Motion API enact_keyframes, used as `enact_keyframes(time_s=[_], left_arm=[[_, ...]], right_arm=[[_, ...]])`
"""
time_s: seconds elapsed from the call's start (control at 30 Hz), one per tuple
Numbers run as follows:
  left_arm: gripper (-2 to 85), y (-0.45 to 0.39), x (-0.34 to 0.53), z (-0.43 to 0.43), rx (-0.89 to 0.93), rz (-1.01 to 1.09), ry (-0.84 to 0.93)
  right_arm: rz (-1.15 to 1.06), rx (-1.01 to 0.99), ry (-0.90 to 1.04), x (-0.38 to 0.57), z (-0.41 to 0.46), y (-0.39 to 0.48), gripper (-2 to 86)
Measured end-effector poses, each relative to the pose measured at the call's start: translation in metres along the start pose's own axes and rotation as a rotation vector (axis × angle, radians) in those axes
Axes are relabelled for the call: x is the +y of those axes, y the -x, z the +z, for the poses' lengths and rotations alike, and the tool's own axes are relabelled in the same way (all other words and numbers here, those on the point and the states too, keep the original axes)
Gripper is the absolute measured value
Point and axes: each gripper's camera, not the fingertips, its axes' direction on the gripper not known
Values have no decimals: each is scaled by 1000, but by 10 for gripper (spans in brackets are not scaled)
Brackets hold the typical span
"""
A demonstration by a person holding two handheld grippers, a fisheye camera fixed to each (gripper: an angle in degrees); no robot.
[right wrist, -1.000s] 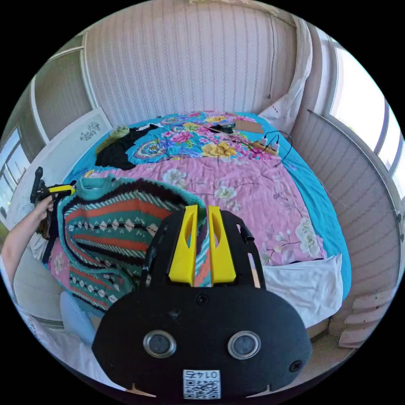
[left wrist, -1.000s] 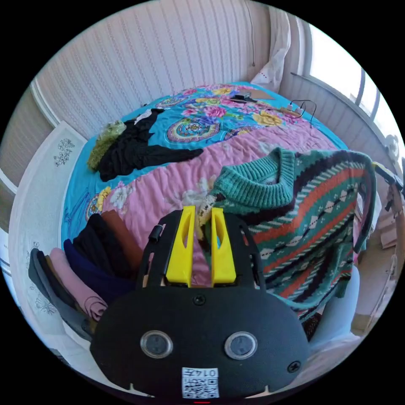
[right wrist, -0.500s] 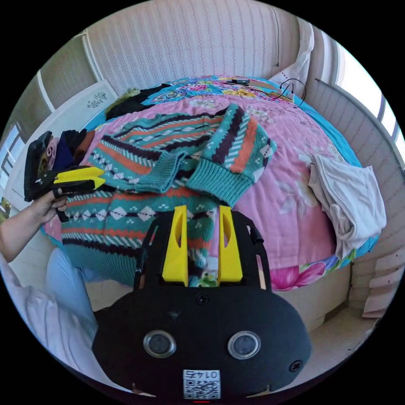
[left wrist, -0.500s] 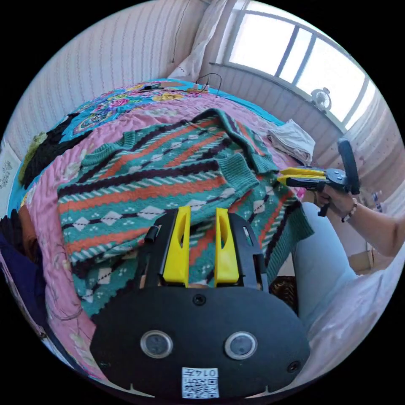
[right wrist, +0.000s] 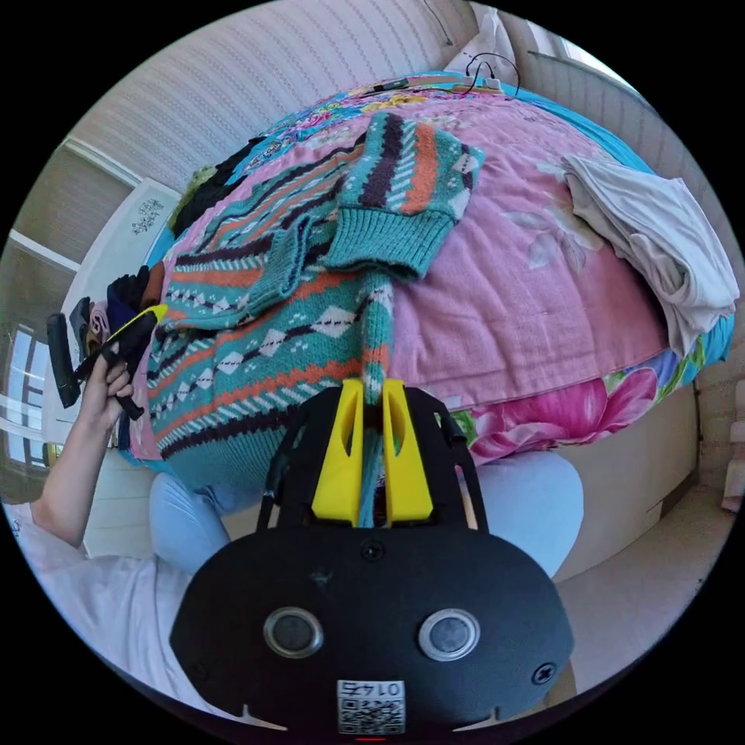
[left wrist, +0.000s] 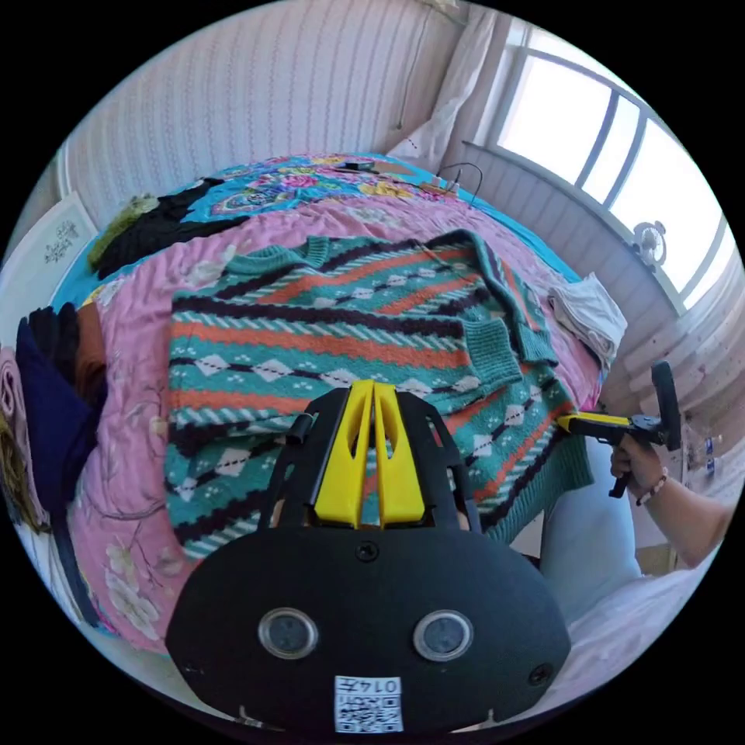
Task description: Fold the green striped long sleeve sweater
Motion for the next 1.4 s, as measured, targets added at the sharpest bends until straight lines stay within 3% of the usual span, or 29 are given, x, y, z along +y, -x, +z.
enact_keyframes(time_s=[0.13,0.23,0.33,0.4,0.57,0.67,0.93,1.23,1.4], left_arm=[[-5,34,25,-26,-4,-3,-15],[20,0,28,-16,-75,199,11],[81,-35,21,1,-33,303,39],[88,-46,15,16,-16,310,34],[91,-45,20,73,-23,371,256],[84,-30,24,72,14,335,235],[37,12,31,51,113,191,195],[34,94,66,-62,206,-125,-157],[25,198,116,-153,90,-510,-486]], right_arm=[[-26,38,-3,-2,4,5,45],[8,76,-15,-4,2,10,53],[53,165,-218,-2,-27,25,54],[-41,147,-369,-7,-37,50,59],[-177,26,-202,-51,12,79,112],[-154,51,-58,-69,59,81,114],[-211,-32,-133,-63,32,93,32],[-484,-512,-219,-79,-20,190,20],[-962,-781,-287,-72,-45,375,30]])
